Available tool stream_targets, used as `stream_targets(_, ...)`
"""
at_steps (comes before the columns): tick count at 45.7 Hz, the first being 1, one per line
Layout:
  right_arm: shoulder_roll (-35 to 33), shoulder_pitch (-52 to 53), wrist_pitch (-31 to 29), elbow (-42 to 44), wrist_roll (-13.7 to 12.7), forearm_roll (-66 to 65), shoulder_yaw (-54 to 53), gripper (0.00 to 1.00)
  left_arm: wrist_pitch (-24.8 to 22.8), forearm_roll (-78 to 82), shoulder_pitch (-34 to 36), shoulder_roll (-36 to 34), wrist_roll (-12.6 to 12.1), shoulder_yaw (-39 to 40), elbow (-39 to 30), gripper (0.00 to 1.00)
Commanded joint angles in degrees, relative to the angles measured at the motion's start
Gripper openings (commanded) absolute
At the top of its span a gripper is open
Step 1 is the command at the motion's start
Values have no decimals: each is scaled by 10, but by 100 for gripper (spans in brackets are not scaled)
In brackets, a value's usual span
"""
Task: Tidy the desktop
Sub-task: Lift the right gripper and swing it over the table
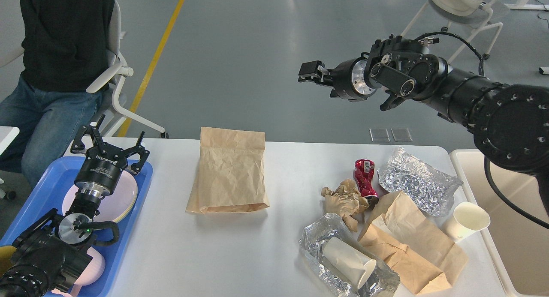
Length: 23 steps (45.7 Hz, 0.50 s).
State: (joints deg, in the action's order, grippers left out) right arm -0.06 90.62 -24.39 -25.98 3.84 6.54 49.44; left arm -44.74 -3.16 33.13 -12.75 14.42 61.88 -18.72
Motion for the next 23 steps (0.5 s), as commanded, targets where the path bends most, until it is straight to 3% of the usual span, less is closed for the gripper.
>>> stream_targets(1,0,0,0,1,-1,0,-7,100,0,0,0,0,0,0,0,96)
stream_targets(11,8,-78,0,28,-2,-10,-5,100,0,0,0,0,0,0,0,96)
stream_targets(23,58,-165,0,118,-3,-13,1,100,0,0,0,0,0,0,0,96)
